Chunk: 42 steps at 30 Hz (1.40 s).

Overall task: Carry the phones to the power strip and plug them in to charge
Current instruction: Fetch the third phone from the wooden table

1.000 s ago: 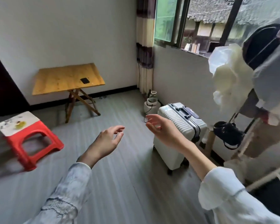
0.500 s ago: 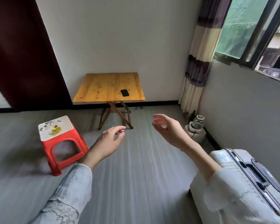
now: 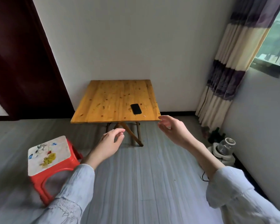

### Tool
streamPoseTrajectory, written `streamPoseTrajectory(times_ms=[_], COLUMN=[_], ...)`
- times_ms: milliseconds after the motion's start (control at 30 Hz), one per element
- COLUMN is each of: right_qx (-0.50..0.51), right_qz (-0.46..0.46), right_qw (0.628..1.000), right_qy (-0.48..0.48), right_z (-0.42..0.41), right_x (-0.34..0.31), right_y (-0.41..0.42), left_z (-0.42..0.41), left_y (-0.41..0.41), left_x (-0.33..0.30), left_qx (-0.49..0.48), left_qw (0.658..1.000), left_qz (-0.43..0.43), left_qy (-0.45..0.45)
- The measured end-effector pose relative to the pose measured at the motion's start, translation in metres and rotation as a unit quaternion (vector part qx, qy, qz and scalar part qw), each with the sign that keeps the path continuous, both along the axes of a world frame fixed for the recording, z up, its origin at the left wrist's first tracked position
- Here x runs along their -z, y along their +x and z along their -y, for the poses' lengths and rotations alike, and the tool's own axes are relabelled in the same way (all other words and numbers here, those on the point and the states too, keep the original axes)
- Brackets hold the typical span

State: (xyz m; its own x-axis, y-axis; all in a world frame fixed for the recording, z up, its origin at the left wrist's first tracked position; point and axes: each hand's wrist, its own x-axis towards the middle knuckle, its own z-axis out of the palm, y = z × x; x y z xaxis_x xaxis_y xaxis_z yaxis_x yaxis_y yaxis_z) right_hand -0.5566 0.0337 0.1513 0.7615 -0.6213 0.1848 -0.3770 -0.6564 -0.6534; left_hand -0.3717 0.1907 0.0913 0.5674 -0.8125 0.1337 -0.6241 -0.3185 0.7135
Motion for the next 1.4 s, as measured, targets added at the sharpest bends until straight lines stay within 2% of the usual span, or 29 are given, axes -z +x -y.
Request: streamPoseTrajectory(times_ms=[333,600,933,1100,1267,1400], right_qx=[-0.025,-0.014,0.045,0.122,0.158,0.157], right_qz=[-0.021,-0.06,-0.196,-0.214,-0.267,-0.295], right_qw=[0.999,0.995,0.971,0.962,0.941,0.936], right_qy=[0.039,0.079,0.131,0.121,0.136,0.108], right_z=[0.157,0.286,0.38,0.414,0.439,0.44], right_x=[0.04,0.083,0.208,0.269,0.318,0.35], right_y=[0.169,0.302,0.419,0.474,0.52,0.543], left_z=[0.149,0.254,0.333,0.36,0.373,0.383], left_y=[0.166,0.279,0.373,0.408,0.43,0.446], left_x=[0.042,0.084,0.198,0.253,0.283,0.294], left_qx=[-0.012,-0.041,-0.052,-0.053,-0.063,-0.074], left_qw=[0.999,0.994,0.981,0.973,0.966,0.962], left_qz=[-0.024,-0.076,-0.138,-0.175,-0.216,-0.232], left_qy=[0.036,0.072,0.127,0.139,0.125,0.123])
